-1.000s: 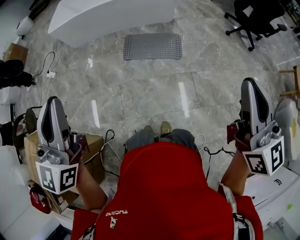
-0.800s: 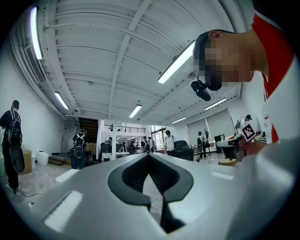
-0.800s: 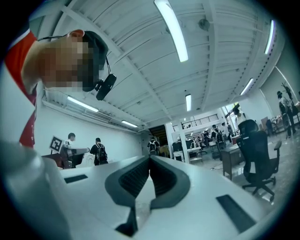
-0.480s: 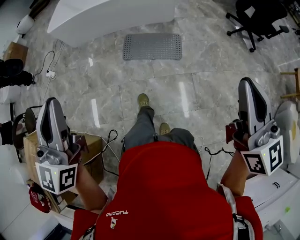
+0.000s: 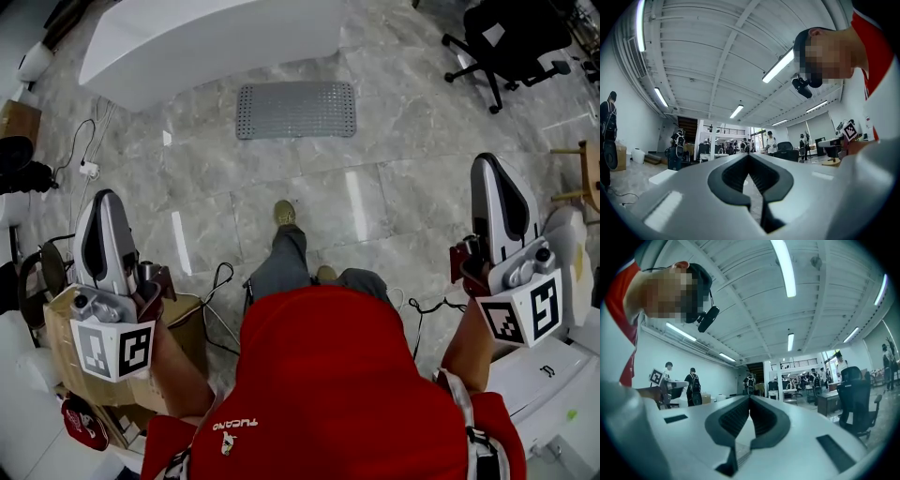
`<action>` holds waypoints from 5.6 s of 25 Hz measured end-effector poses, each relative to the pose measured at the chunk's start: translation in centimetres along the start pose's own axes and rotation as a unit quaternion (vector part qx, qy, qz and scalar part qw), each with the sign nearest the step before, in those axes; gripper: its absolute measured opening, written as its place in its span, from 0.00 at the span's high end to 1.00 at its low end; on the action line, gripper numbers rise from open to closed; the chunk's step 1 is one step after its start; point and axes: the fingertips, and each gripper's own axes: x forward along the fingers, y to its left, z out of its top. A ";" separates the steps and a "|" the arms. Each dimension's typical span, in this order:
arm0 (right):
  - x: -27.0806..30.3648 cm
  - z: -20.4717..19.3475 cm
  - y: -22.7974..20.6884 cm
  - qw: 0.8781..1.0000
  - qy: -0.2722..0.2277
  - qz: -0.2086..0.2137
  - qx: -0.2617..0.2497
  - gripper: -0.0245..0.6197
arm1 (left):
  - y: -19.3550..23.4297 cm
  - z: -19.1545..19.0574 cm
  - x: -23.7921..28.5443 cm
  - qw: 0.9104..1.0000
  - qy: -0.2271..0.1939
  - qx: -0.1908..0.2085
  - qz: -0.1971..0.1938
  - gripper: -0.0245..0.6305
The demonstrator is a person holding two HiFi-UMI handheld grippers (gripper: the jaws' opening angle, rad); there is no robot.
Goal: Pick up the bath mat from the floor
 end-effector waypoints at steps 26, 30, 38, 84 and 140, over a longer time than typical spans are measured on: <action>25.2 -3.3 -2.9 0.996 0.058 -0.058 -0.016 0.96 | 19.8 -5.6 20.7 0.998 0.026 -0.018 -0.050 0.96; 26.4 -3.7 -3.4 0.996 0.064 -0.061 -0.017 0.96 | 20.6 -6.4 21.8 0.998 0.032 -0.023 -0.048 0.96; 29.1 -4.3 -5.8 0.996 0.062 -0.054 -0.023 0.96 | 21.6 -6.9 24.3 0.999 0.034 -0.021 -0.029 0.96; 41.4 -28.2 -22.1 0.981 0.152 -0.114 0.031 0.96 | 25.2 -31.4 42.8 0.992 0.121 -0.019 0.010 0.96; 39.7 -85.5 -31.5 0.916 0.363 -0.156 0.062 0.67 | 28.8 -92.0 41.9 0.927 0.363 -0.094 0.008 0.67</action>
